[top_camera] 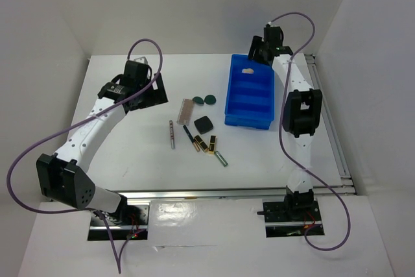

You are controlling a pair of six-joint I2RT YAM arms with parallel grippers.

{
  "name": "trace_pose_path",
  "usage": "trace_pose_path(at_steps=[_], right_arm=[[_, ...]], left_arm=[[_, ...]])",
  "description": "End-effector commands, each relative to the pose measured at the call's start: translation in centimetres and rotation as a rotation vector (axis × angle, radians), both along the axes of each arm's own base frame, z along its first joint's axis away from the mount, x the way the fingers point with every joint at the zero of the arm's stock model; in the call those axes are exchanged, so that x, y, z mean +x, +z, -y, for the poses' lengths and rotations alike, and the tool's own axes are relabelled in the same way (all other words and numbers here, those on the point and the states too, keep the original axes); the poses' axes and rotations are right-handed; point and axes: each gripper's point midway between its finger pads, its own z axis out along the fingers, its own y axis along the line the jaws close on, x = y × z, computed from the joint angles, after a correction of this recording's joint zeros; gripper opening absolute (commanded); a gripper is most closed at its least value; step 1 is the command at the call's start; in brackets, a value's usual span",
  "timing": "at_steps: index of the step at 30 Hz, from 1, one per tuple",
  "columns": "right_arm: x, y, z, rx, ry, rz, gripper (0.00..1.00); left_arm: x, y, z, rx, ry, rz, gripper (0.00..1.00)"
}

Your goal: Organize the makeup

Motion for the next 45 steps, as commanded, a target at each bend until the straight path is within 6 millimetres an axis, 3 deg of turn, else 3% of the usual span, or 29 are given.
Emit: trace_pose_path(at_steps=[1, 2, 3, 4, 5, 6, 7, 10, 11, 12, 14, 17, 19, 20, 22, 25, 30, 36, 40, 44, 45], right_arm=[[-0.3, 1.5, -1.0, 0.013, 0.020, 0.032, 0.71], [-0.3, 3.6, -1.7, 0.019, 0.031, 0.082, 0.73], [-0.7, 4.3, -2.4, 0.004, 0.056, 0.092, 0.73], [-1.1, 5.1, -4.6, -0.005, 0.102, 0.117, 0.70], [-1.5, 5.6, -5.1, -0.045, 0.113, 0.128, 0.64], [-2.2, 7.1, -6.3, -0.054, 0.142, 0.156, 0.53], [-3.2, 7.5, -9.1, -0.059, 0.212, 0.169, 0.49], [-5.2, 7.3, -13.4, -0.103, 0.346, 0.183, 0.45], [-6.4, 7.1, -15.8, -0.122, 0.406, 0.179, 0.45], [-7.2, 5.4, -17.2, -0.131, 0.457, 0.138, 0.45], [-8.9, 4.0, -20.9, -0.157, 0.557, 0.111, 0.49], [-10.8, 0.7, -24.2, -0.244, 0.688, 0.068, 0.64], [-11.7, -1.0, -25.1, -0.237, 0.742, 0.034, 0.74], [-11.9, -1.0, -25.3, -0.231, 0.764, 0.036, 0.74], [-12.8, -3.0, -25.9, -0.203, 0.812, -0.018, 0.74], [-13.4, -5.1, -26.0, -0.196, 0.832, -0.072, 0.67], [-14.7, -8.3, -26.3, -0.190, 0.863, -0.140, 0.66], [-14.4, -9.7, -26.6, -0.177, 0.850, -0.154, 0.66], [-13.8, -10.9, -26.8, -0.172, 0.827, -0.164, 0.58], [-13.0, -10.4, -26.9, -0.179, 0.803, -0.144, 0.43], [-12.9, -10.4, -26.8, -0.186, 0.795, -0.143, 0.34]], left_arm=[[0.2, 1.3, 0.7, -0.025, -0.017, 0.019, 0.99], [0.2, 1.3, 0.7, -0.025, -0.017, 0.019, 0.99], [0.2, 1.3, 0.7, -0.025, -0.017, 0.019, 0.99], [0.4, 1.5, 0.8, -0.028, -0.017, 0.029, 0.99], [0.5, 1.5, 0.6, -0.019, -0.008, 0.033, 0.99], [0.7, 1.2, 0.4, -0.009, 0.000, 0.026, 0.99], [0.6, 1.0, 0.1, 0.003, 0.009, 0.020, 0.99], [0.6, 1.3, -1.1, 0.043, 0.063, 0.035, 0.99], [0.7, 1.3, -1.6, 0.063, 0.083, 0.041, 0.99], [0.6, 1.9, -1.8, 0.065, 0.091, 0.057, 0.99], [0.5, 2.5, -2.2, 0.068, 0.115, 0.078, 0.99], [0.1, 4.2, -2.8, 0.038, 0.177, 0.129, 0.99], [-0.3, 4.2, -3.1, 0.043, 0.184, 0.133, 0.99], [-0.3, 3.7, -3.1, 0.046, 0.183, 0.126, 0.99], [-0.5, 3.7, -2.5, 0.036, 0.133, 0.124, 0.99], [-0.9, 2.2, -2.6, 0.058, 0.131, 0.065, 0.99], [-1.0, 1.9, -2.6, 0.066, 0.130, 0.045, 0.99], [-0.9, 1.7, -2.6, 0.066, 0.130, 0.045, 0.99], [-0.9, 1.7, -2.6, 0.066, 0.130, 0.045, 0.99], [-1.1, 1.6, -2.8, 0.076, 0.136, 0.039, 0.99], [-1.1, 1.6, -2.8, 0.076, 0.136, 0.039, 0.99]])
